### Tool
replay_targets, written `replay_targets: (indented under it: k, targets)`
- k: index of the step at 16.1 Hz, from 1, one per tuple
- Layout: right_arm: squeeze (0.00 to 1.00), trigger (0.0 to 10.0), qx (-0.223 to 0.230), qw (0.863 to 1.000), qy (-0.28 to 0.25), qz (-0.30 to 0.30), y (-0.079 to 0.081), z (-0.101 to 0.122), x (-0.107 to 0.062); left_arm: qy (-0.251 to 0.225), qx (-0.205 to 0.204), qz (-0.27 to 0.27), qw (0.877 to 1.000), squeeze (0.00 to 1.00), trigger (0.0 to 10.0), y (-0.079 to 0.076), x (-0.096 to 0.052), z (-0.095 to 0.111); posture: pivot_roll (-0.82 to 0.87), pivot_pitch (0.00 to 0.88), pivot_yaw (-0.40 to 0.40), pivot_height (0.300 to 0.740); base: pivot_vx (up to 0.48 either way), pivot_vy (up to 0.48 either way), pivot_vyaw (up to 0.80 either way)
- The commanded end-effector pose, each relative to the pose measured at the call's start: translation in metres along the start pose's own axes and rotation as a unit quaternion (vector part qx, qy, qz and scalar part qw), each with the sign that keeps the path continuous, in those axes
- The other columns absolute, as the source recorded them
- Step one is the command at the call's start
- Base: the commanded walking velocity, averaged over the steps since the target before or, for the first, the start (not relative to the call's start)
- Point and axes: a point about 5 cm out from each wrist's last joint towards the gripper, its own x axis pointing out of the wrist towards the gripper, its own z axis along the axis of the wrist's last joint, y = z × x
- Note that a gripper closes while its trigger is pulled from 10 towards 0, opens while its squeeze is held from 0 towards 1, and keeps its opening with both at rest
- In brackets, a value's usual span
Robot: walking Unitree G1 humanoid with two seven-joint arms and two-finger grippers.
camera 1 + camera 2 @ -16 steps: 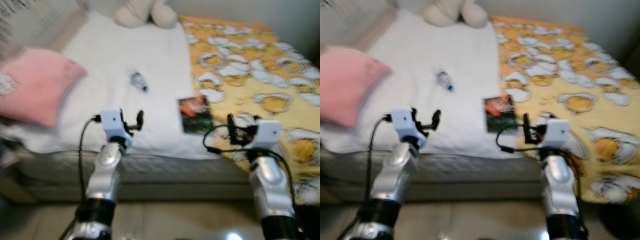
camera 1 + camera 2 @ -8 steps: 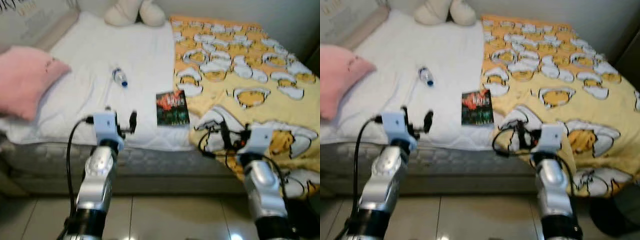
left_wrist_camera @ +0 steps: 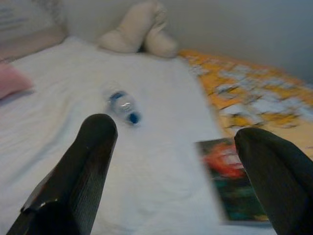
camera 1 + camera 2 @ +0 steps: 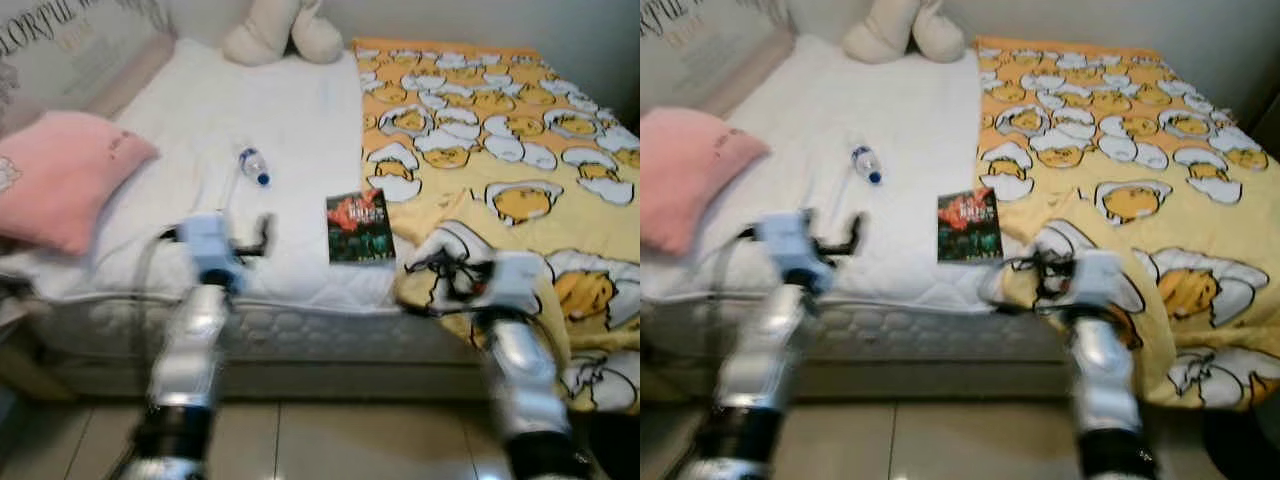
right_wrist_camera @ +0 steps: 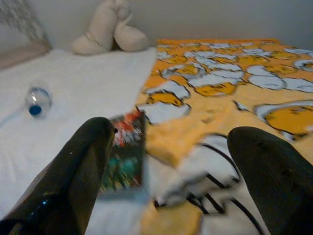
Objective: Clean up the room
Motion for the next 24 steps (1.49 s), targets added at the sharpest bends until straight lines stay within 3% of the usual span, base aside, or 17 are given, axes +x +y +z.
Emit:
replay_targets:
  k: [1, 4, 10, 14, 16, 19, 20, 21, 24]
  targets:
    - [0.00, 10.0, -0.008, 1.000, -0.010, -0.022, -0.014, 0.005, -0.003, 0.003, -0.009, -0.015, 1.000, 0.00, 10.0, -0.013, 0.004, 0.000, -0.07, 0.000, -0.012, 0.740, 0.480, 0.000, 0.00]
    - [0.00, 10.0, -0.009, 1.000, -0.008, -0.022, -0.015, 0.003, -0.006, -0.004, 0.000, -0.029, 1.000, 0.00, 10.0, -0.020, 0.008, 0.004, -0.08, 0.000, -0.007, 0.740, 0.480, 0.000, 0.00]
    - [0.00, 10.0, -0.008, 1.000, -0.004, -0.019, -0.011, 0.000, -0.010, -0.008, 0.008, -0.029, 1.000, 0.00, 10.0, -0.018, 0.014, 0.008, -0.10, 0.000, 0.007, 0.740, 0.480, 0.000, 0.00]
    - [0.00, 10.0, -0.014, 1.000, -0.001, -0.008, -0.008, -0.002, -0.017, -0.001, -0.010, -0.012, 1.000, 0.00, 10.0, -0.015, 0.018, 0.007, -0.12, 0.000, 0.012, 0.740, 0.467, 0.000, 0.00]
    - [0.00, 10.0, -0.018, 1.000, 0.003, -0.003, -0.009, -0.003, -0.020, 0.007, 0.007, 0.006, 1.000, 0.00, 10.0, -0.013, 0.020, 0.003, -0.13, 0.000, 0.011, 0.740, 0.459, 0.000, 0.00]
    - [0.00, 10.0, -0.020, 1.000, 0.002, -0.005, -0.012, -0.001, -0.024, 0.008, 0.032, 0.003, 0.999, 0.00, 10.0, -0.014, 0.038, 0.012, -0.15, 0.000, 0.014, 0.740, 0.000, 0.000, 0.00]
    - [0.00, 10.0, -0.031, 1.000, 0.000, 0.005, -0.007, 0.001, -0.029, 0.017, 0.037, 0.022, 0.999, 0.00, 10.0, -0.007, 0.055, 0.022, -0.18, 0.000, 0.022, 0.740, 0.000, 0.000, 0.00]
    - [0.00, 10.0, -0.034, 0.999, -0.002, 0.010, -0.006, 0.002, -0.032, 0.017, 0.036, 0.027, 0.999, 0.00, 10.0, -0.004, 0.059, 0.025, -0.19, 0.000, 0.026, 0.740, 0.000, 0.000, 0.00]
    - [0.00, 10.0, -0.034, 0.999, 0.000, 0.033, 0.002, 0.005, -0.060, 0.054, 0.067, 0.116, 0.990, 0.00, 10.0, 0.026, 0.074, 0.036, -0.25, 0.019, 0.030, 0.740, 0.000, 0.000, 0.00]
